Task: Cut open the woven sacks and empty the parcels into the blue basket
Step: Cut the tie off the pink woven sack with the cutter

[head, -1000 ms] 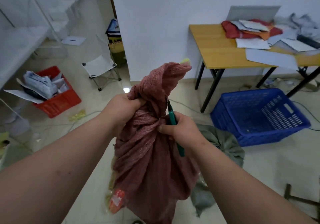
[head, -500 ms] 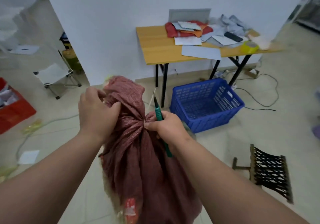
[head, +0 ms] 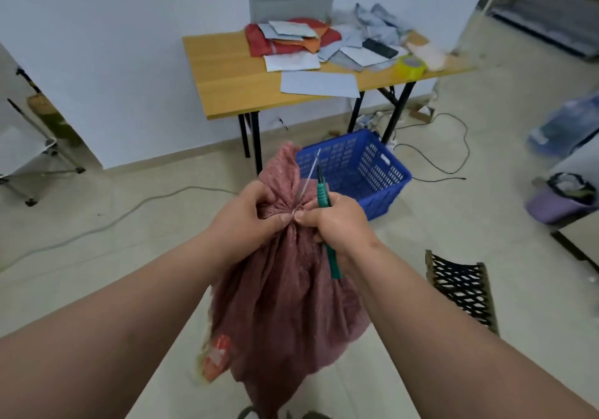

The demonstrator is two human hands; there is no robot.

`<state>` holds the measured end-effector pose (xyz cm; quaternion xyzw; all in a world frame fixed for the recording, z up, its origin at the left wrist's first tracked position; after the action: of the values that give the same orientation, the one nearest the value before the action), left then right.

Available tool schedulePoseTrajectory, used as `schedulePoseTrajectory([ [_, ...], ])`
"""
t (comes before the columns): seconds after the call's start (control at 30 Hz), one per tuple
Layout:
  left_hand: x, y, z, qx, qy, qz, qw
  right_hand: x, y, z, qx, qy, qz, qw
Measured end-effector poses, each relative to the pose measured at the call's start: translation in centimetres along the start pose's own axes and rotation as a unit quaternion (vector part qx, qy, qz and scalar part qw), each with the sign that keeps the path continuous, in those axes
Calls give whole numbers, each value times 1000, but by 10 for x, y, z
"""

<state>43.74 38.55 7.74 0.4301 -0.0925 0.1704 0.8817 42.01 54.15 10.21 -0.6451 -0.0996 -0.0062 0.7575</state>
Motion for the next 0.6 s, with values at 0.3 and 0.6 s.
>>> schedulePoseTrajectory([
  [0.3, -56, 86, -58, -223, 98, -64, 968, -76, 9, 98, -54, -26, -30, 998],
  [0.6, -102, 159, -105, -86, 141, -10, 986, -148, 9, 174, -83, -73, -37, 993],
])
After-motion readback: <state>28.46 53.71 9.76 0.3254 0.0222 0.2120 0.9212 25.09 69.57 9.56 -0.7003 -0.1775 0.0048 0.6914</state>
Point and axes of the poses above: each hand's wrist, its own x-axis away from the middle knuckle, its own z-axis out of the back of the hand, y = z × x, the point moved 1 cm from there along -x, towards the middle knuckle, and after that the axes turned 13 degrees about z, right-handed, at the moved point
